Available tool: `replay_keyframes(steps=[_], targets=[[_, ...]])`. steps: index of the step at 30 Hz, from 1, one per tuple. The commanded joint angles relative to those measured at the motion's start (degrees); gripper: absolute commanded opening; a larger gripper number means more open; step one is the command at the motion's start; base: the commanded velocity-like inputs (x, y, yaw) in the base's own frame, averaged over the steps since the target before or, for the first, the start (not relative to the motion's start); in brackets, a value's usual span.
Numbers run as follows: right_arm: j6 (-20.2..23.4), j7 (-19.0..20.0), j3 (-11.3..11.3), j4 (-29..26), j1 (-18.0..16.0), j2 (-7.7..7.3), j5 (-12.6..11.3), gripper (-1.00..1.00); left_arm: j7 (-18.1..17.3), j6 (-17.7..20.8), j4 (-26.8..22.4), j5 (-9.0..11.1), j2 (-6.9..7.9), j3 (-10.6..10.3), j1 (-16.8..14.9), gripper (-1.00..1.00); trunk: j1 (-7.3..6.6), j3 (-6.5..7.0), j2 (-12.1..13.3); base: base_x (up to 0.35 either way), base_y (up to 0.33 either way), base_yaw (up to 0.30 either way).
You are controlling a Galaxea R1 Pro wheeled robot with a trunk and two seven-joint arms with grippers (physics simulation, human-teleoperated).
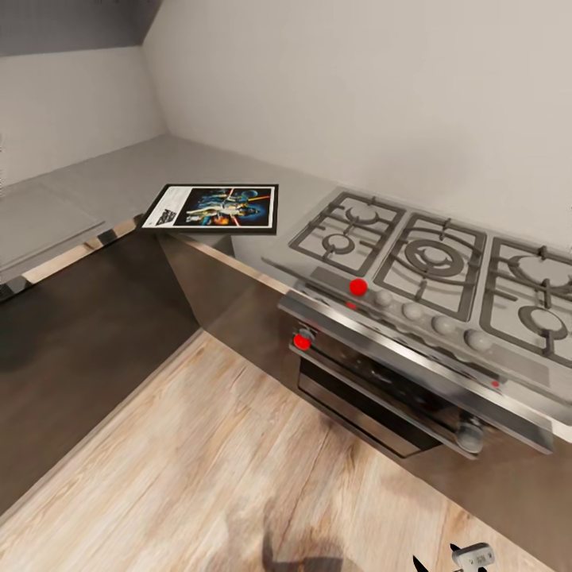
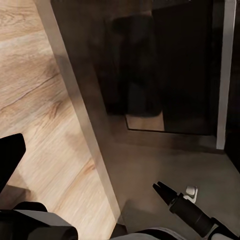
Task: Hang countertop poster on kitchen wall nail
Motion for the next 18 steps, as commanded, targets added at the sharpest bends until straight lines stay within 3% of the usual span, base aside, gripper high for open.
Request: replay_keyframes(steps=[1, 18], targets=[[-0.01, 0.58, -0.23, 0.05, -0.02, 0.02, -0.41, 1.00, -0.14, 0.61, -0.07, 0.21, 0.01, -0.01, 0.03, 1.00, 0.00, 0.07, -0.02, 0.000, 0.000, 0.000], [-0.01, 0.58, -0.23, 0.05, -0.02, 0.05, -0.41, 1.00, -0.16, 0.64, -0.08, 0.21, 0.09, 0.11, 0.03, 1.00, 0.00, 1.69, -0.02, 0.000, 0.000, 0.000]])
